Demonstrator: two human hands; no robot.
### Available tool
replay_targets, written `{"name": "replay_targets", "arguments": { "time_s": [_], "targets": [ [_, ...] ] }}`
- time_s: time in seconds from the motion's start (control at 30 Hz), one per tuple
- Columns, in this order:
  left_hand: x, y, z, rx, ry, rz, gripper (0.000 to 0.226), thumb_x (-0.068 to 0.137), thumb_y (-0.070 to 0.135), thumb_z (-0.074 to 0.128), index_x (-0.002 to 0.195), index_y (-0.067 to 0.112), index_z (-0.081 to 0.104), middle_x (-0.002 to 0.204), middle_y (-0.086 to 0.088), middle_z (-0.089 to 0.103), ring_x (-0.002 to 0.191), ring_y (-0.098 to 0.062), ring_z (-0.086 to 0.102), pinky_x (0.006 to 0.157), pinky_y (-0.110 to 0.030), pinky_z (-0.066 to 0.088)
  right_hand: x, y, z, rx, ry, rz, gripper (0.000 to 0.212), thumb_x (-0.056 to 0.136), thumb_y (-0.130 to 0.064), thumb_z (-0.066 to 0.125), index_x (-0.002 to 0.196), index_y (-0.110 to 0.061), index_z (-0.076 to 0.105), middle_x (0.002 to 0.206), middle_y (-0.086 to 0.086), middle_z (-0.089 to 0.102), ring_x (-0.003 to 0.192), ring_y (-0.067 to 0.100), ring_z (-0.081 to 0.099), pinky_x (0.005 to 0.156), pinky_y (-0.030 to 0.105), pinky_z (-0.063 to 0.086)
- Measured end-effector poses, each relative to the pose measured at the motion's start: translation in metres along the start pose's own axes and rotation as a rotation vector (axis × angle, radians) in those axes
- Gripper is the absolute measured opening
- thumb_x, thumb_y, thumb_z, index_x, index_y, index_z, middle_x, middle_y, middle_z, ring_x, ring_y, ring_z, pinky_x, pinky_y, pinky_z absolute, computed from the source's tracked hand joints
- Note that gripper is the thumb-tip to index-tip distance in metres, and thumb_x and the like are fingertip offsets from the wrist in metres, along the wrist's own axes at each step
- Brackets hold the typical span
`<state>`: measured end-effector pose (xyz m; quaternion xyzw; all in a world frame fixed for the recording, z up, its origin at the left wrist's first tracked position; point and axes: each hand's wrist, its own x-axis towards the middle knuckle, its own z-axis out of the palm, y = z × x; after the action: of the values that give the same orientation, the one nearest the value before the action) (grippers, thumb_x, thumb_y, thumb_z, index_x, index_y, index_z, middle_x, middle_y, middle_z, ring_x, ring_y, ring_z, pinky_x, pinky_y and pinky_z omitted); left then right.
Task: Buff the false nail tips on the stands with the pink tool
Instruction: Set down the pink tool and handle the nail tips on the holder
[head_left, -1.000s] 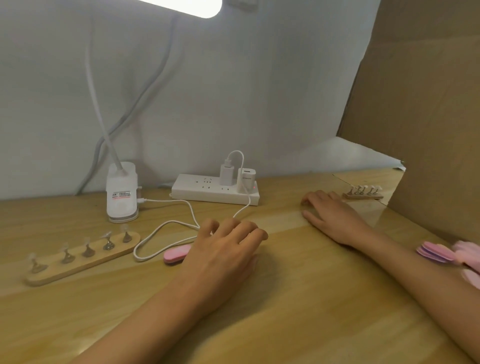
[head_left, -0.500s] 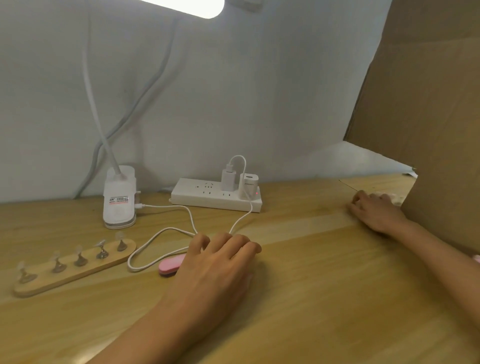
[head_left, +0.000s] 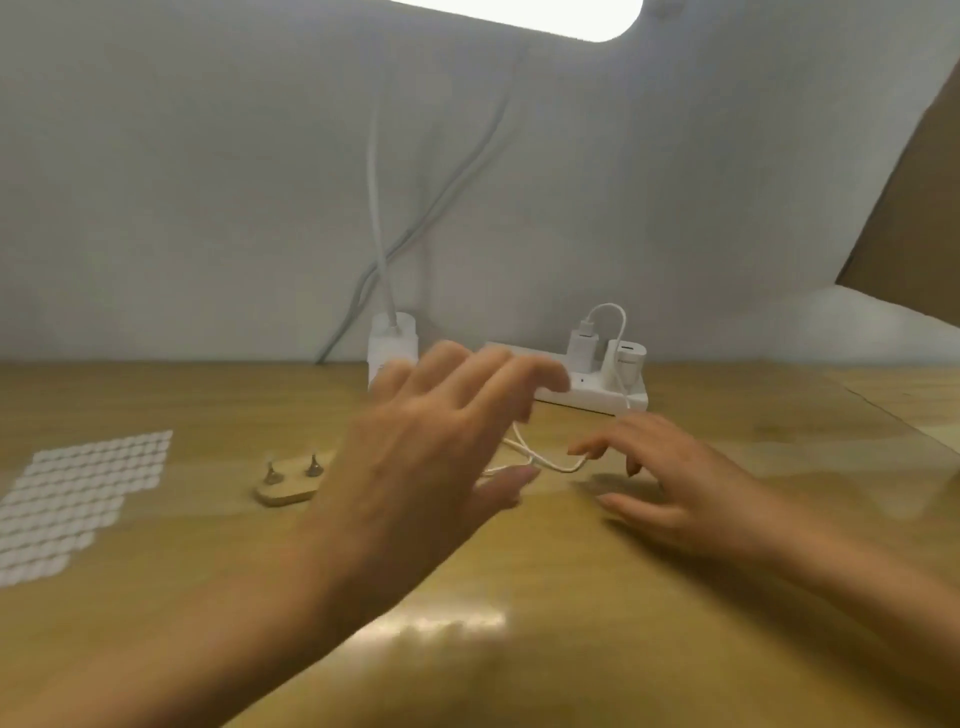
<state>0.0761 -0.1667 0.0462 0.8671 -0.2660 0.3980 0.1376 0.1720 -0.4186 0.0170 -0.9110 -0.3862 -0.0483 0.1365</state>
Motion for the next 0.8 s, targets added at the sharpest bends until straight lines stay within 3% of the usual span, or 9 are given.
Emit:
{"name": "replay_targets", "arguments": {
  "time_s": [0.13,0.2,0.27,0.37,0.5,0.6,0.67,0.73,0.8],
  "targets": [
    [-0.044,-0.066,-0.046,0.030,-0.246,-0.499,0.083,0.062,0.057,0.076,0.132,0.050,0.032,0.118,0.025,0.046,0.113,-0.011,0.046,0.087,-0.036,0.035,0.025,-0.025,0.023,0.057,0.007,-0.095,0.049,0.090,-0.046,0.065,0.134,-0.047,0.044,0.127,-0.023,0.041,0.117,-0.011,0.037,0.099,0.012,0.035],
    [-0.063,-0.090,-0.051,-0.024,-0.430,-0.669,0.091,0.064,0.052,0.084,0.131,0.055,0.023,0.121,0.025,0.045,0.121,-0.011,0.047,0.099,-0.040,0.041,0.036,-0.034,0.029,0.081,0.004,-0.108,0.048,0.088,-0.051,0.065,0.130,-0.049,0.043,0.124,-0.024,0.043,0.117,-0.007,0.039,0.099,0.014,0.035],
    [-0.076,-0.103,-0.049,-0.157,-0.491,-0.761,0.095,0.068,0.042,0.087,0.136,0.052,0.023,0.120,0.022,0.052,0.117,-0.008,0.053,0.102,-0.032,0.045,0.047,-0.042,0.034,0.121,0.011,-0.108,0.045,0.083,-0.061,0.060,0.124,-0.047,0.050,0.116,-0.026,0.048,0.113,-0.006,0.043,0.094,0.014,0.036],
    [-0.086,-0.113,-0.041,-0.256,-0.457,-0.754,0.100,0.071,0.033,0.088,0.147,0.044,0.024,0.112,0.020,0.061,0.102,0.003,0.059,0.083,-0.006,0.042,0.056,-0.053,0.043,0.223,0.080,-0.095,0.028,0.085,-0.052,0.065,0.109,-0.037,0.065,0.106,-0.020,0.057,0.103,-0.001,0.053,0.084,0.015,0.042],
    [-0.092,-0.120,-0.045,-0.274,-0.386,-0.736,0.090,0.074,0.021,0.088,0.141,0.042,0.034,0.103,0.016,0.069,0.094,0.003,0.065,0.075,0.001,0.042,0.055,-0.058,0.046,0.284,0.143,-0.088,0.012,0.087,-0.042,0.069,0.097,-0.036,0.071,0.101,-0.018,0.059,0.094,0.004,0.058,0.075,0.014,0.046],
    [-0.096,-0.118,-0.052,-0.325,-0.419,-0.721,0.083,0.074,0.019,0.089,0.133,0.046,0.037,0.101,0.017,0.071,0.094,0.009,0.065,0.076,0.000,0.043,0.049,-0.056,0.043,0.348,0.175,-0.041,0.021,0.081,-0.055,0.065,0.094,-0.040,0.072,0.104,-0.020,0.059,0.089,0.009,0.061,0.072,0.015,0.048],
    [-0.093,-0.110,-0.053,-0.364,-0.451,-0.743,0.092,0.067,0.037,0.089,0.138,0.047,0.032,0.106,0.018,0.069,0.099,0.008,0.063,0.079,-0.001,0.042,0.048,-0.054,0.042,0.408,0.175,0.004,0.023,0.079,-0.059,0.063,0.095,-0.043,0.070,0.102,-0.020,0.064,0.088,0.008,0.064,0.073,0.018,0.051],
    [-0.087,-0.098,-0.047,-0.337,-0.467,-0.757,0.104,0.062,0.052,0.085,0.147,0.045,0.025,0.113,0.018,0.063,0.106,0.001,0.059,0.090,-0.012,0.046,0.049,-0.054,0.044,0.480,0.157,0.039,0.022,0.081,-0.056,0.063,0.096,-0.042,0.069,0.100,-0.018,0.069,0.088,0.006,0.067,0.075,0.024,0.054],
    [-0.083,-0.089,-0.041,-0.252,-0.452,-0.713,0.099,0.070,0.044,0.087,0.149,0.041,0.027,0.112,0.018,0.061,0.103,-0.002,0.059,0.094,-0.025,0.051,0.051,-0.053,0.044,0.458,0.146,0.052,0.018,0.084,-0.052,0.062,0.095,-0.039,0.068,0.097,-0.019,0.069,0.089,0.006,0.066,0.077,0.030,0.054]
  ]
}}
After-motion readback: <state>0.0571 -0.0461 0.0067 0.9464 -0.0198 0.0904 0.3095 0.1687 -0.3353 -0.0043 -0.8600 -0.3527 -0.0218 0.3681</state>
